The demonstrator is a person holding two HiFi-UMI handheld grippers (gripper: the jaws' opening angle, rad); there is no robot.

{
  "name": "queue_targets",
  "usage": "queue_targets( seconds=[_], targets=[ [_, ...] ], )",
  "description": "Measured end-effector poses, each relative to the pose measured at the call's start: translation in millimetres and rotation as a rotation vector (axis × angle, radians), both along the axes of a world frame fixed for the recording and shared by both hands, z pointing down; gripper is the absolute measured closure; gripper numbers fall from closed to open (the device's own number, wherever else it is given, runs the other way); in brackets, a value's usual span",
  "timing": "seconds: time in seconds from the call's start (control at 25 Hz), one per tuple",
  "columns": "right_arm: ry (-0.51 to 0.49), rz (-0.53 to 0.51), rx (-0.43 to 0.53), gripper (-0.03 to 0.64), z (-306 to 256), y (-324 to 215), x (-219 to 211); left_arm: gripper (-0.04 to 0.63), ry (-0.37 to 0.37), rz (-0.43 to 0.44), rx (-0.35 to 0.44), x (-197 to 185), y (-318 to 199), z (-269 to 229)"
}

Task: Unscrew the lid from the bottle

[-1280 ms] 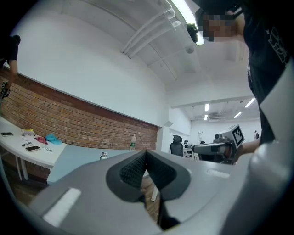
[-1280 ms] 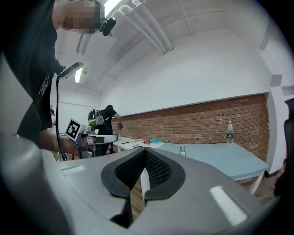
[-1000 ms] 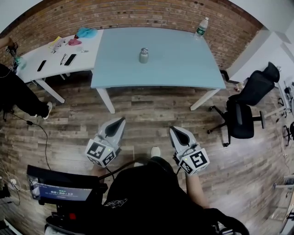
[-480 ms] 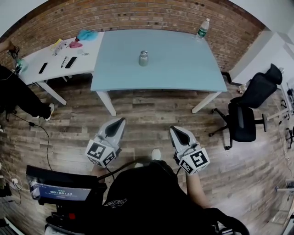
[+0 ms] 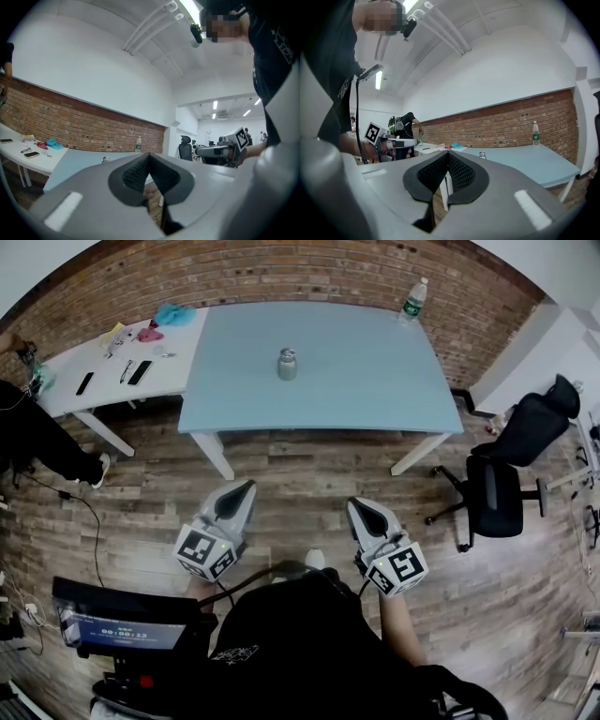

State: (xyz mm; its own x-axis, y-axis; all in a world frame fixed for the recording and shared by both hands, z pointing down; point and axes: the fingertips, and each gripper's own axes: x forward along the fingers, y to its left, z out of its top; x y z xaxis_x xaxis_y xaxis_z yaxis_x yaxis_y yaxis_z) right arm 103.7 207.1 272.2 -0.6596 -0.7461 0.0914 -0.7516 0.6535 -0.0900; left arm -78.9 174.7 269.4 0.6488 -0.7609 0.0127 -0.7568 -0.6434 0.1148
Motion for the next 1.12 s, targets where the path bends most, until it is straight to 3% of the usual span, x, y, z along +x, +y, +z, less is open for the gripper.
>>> queue_targets(
  seconds=[0.44,0.84,1.12],
  targets=[
    [-0.025,-0.028,0.012,0.615,-11,-39,16,0.595,0.02,-0.025,0.031,19,-35,-16],
    [-0.023,-0.087,0.027,0.615,-11,-62,47,0.595,-0.029,-0.051,0.05,56,-53,-20],
    [-0.009,-0.13,0.03,0.615,-8,-77,56,0.595,-0.021,-0.089,0.051,65,-64,-21]
  ],
)
